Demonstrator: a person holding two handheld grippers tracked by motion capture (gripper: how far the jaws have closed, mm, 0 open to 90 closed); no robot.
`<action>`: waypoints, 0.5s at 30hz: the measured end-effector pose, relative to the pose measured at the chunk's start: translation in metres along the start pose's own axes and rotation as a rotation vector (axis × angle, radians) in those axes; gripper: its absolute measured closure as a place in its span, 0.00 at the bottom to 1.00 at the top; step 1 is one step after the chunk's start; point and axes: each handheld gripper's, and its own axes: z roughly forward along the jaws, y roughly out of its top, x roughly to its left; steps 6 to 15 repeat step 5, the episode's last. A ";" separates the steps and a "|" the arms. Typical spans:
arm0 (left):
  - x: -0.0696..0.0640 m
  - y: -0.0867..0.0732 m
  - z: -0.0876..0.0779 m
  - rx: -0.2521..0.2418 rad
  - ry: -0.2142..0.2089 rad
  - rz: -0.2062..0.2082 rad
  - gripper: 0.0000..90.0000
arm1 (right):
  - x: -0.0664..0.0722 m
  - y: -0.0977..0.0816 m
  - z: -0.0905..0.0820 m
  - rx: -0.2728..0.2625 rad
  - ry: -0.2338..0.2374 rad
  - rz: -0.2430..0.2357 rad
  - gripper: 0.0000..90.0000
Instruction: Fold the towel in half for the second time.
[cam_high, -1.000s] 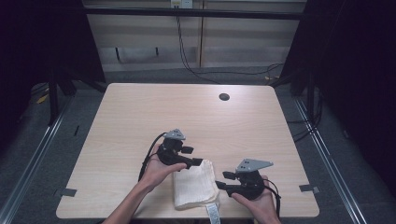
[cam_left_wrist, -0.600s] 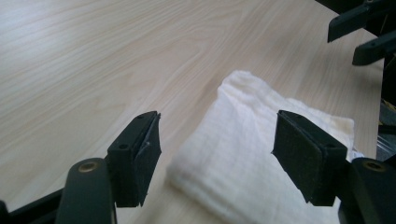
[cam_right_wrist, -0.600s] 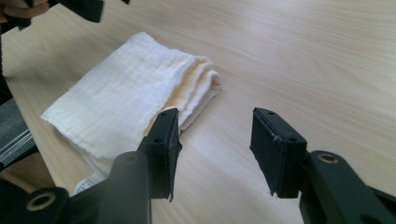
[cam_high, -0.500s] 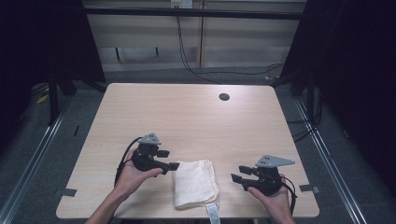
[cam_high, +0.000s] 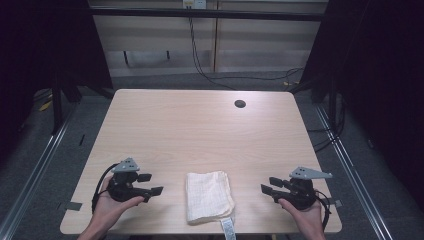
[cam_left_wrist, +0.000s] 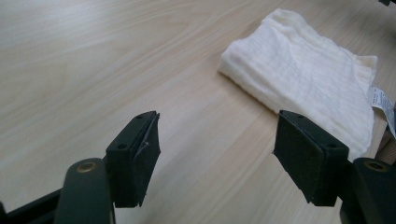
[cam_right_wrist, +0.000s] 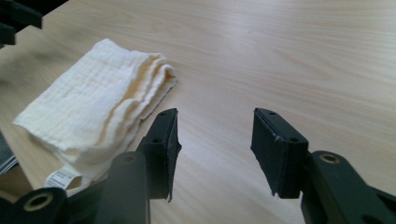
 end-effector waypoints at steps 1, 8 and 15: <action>0.001 -0.004 -0.002 0.000 0.022 -0.009 0.35 | -0.001 0.000 0.000 -0.005 -0.004 -0.002 0.57; 0.010 -0.017 -0.007 -0.052 0.047 -0.043 0.36 | -0.006 -0.001 0.001 -0.015 -0.014 0.011 0.56; 0.010 -0.017 -0.007 -0.052 0.047 -0.043 0.36 | -0.006 -0.001 0.001 -0.015 -0.014 0.011 0.56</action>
